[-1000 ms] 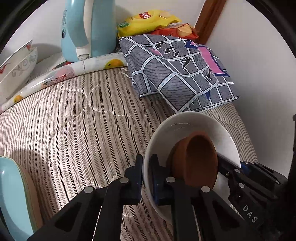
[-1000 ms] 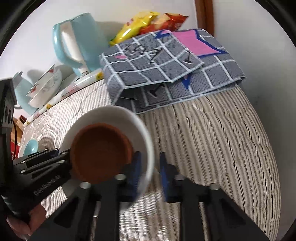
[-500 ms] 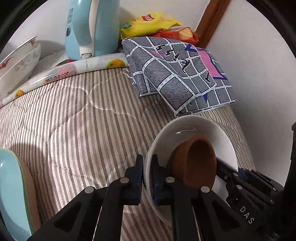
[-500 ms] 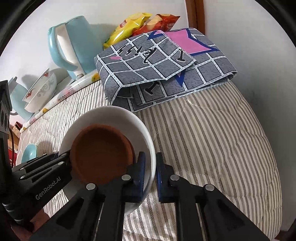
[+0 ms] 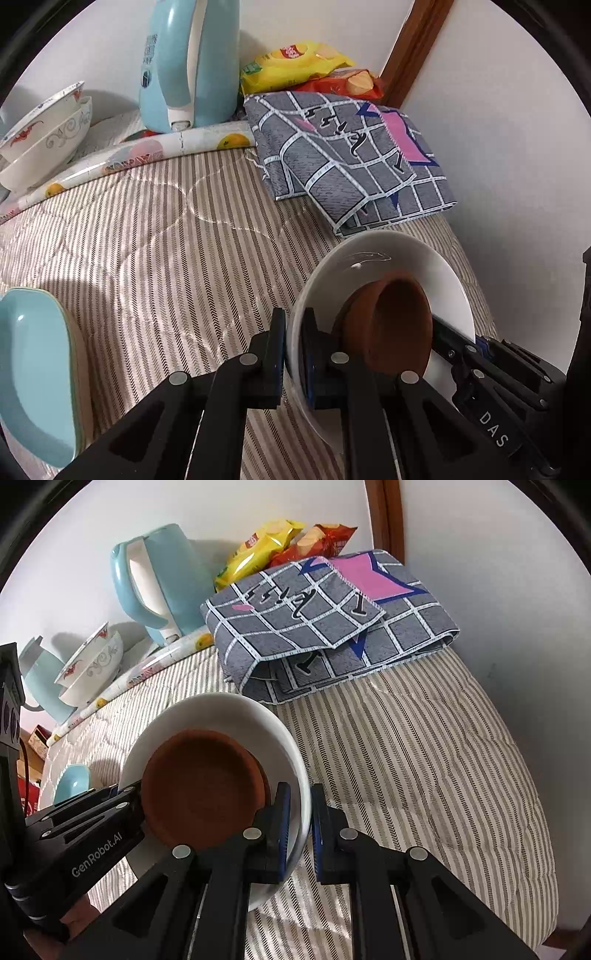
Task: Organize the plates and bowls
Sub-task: 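Carry the white bowl with both grippers over the light-blue plate stack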
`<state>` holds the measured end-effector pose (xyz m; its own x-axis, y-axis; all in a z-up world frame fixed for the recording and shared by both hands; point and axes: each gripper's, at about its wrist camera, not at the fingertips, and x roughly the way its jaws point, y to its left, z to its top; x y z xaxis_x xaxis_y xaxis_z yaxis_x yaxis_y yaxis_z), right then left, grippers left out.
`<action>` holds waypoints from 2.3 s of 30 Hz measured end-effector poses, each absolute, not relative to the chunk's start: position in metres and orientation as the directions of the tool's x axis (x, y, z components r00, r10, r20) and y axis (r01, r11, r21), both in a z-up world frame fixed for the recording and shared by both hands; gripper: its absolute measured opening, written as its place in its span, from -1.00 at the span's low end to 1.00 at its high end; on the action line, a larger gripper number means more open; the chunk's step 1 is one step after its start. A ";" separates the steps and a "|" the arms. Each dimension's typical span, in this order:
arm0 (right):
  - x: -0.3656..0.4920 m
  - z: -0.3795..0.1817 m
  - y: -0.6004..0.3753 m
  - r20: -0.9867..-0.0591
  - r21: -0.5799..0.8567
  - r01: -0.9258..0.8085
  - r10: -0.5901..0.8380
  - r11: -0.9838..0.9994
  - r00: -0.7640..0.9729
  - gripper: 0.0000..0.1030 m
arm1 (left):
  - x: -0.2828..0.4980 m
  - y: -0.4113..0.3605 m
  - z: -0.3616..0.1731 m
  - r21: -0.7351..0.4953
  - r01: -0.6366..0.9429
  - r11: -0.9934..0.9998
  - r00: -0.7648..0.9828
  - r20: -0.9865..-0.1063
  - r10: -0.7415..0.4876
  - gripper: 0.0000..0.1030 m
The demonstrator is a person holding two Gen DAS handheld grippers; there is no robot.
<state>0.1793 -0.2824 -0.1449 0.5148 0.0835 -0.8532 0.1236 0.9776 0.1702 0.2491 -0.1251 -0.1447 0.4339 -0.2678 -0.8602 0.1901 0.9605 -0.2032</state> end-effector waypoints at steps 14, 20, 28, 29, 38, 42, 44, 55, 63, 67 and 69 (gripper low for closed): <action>0.155 -0.112 -0.270 -0.822 0.174 0.109 0.083 0.979 0.563 -0.80 | 0.224 -0.114 -0.112 -0.186 0.200 0.962 0.486 -0.834 -0.263 -0.83; 0.145 -0.103 -0.266 -0.811 0.172 0.110 0.078 0.979 0.579 -0.80 | 0.214 -0.110 -0.104 -0.191 0.204 0.960 0.495 -0.826 -0.269 -0.83; 0.136 -0.094 -0.259 -0.803 0.169 0.110 0.072 0.979 0.592 -0.80 | 0.204 -0.103 -0.095 -0.195 0.210 0.958 0.507 -0.816 -0.277 -0.83; 0.135 -0.093 -0.258 -0.801 0.170 0.109 0.073 0.979 0.594 -0.80 | 0.204 -0.102 -0.094 -0.196 0.211 0.958 0.509 -0.815 -0.279 -0.83; 0.132 -0.086 -0.245 -0.794 0.162 0.102 0.068 0.982 0.605 -0.80 | 0.200 -0.089 -0.087 -0.200 0.207 0.958 0.520 -0.807 -0.281 -0.83; 0.133 -0.086 -0.237 -0.791 0.170 0.093 0.080 0.981 0.606 -0.80 | 0.199 -0.080 -0.084 -0.196 0.199 0.960 0.524 -0.806 -0.273 -0.83; 0.134 -0.085 -0.233 -0.790 0.172 0.087 0.085 0.981 0.607 -0.80 | 0.199 -0.075 -0.082 -0.191 0.194 0.962 0.529 -0.805 -0.267 -0.83; 0.139 -0.077 -0.214 -0.779 0.179 0.062 0.103 0.982 0.618 -0.80 | 0.199 -0.054 -0.073 -0.192 0.176 0.965 0.550 -0.795 -0.258 -0.83; 0.139 -0.075 -0.203 -0.776 0.171 0.050 0.103 0.984 0.623 -0.81 | 0.197 -0.043 -0.072 -0.193 0.167 0.967 0.556 -0.791 -0.254 -0.83; 0.139 -0.078 -0.196 -0.778 0.176 0.045 0.111 0.983 0.618 -0.81 | 0.196 -0.035 -0.075 -0.194 0.157 0.968 0.554 -0.794 -0.249 -0.83; 0.140 -0.079 -0.192 -0.780 0.180 0.041 0.117 0.983 0.615 -0.81 | 0.195 -0.031 -0.076 -0.191 0.152 0.970 0.554 -0.796 -0.244 -0.83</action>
